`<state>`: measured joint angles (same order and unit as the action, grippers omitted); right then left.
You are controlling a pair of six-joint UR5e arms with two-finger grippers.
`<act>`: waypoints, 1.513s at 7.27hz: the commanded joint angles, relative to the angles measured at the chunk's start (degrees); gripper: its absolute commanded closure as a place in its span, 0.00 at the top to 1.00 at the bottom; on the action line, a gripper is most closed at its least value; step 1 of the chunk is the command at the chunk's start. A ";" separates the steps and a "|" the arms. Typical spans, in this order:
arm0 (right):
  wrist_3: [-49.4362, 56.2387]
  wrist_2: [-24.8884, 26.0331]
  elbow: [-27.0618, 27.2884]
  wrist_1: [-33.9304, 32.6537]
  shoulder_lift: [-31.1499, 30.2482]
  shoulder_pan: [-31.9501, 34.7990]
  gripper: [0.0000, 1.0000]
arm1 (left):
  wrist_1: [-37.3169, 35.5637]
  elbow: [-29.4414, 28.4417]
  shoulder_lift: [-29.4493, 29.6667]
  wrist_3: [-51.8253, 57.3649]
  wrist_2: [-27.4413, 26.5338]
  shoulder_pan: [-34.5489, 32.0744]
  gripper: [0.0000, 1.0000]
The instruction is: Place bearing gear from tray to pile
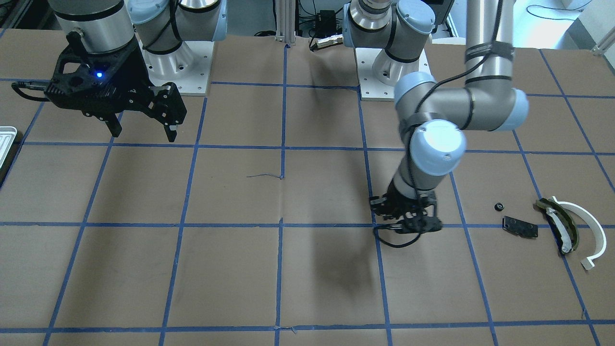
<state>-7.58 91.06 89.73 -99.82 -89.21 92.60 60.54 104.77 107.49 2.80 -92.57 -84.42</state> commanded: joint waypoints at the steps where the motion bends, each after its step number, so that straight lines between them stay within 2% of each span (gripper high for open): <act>1: 0.02 -0.27 -0.79 0.23 0.70 0.04 1.00 | -0.50 6.73 -4.13 21.20 0.02 18.42 0.00; 2: -0.07 -0.27 -2.17 0.41 1.66 -0.14 1.00 | -2.08 7.64 -2.65 26.07 0.45 24.07 0.00; 3: 0.02 -0.10 -2.80 2.50 1.84 -0.05 1.00 | -3.84 7.21 -1.50 28.73 2.72 26.21 0.00; 5: 0.02 0.25 -2.10 2.78 1.49 0.12 1.00 | -4.99 7.04 -0.10 28.93 3.54 26.67 0.00; 7: 0.63 -0.36 -2.01 2.52 1.49 0.12 1.00 | -9.19 7.55 1.58 29.37 3.53 26.76 0.00; 11: 0.63 -0.27 -2.10 2.43 1.49 0.12 1.00 | -9.21 7.03 2.46 29.19 2.92 26.85 0.00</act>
<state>-6.95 90.85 87.64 -97.37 -87.76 92.72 51.37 111.89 109.85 31.97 -89.55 -57.58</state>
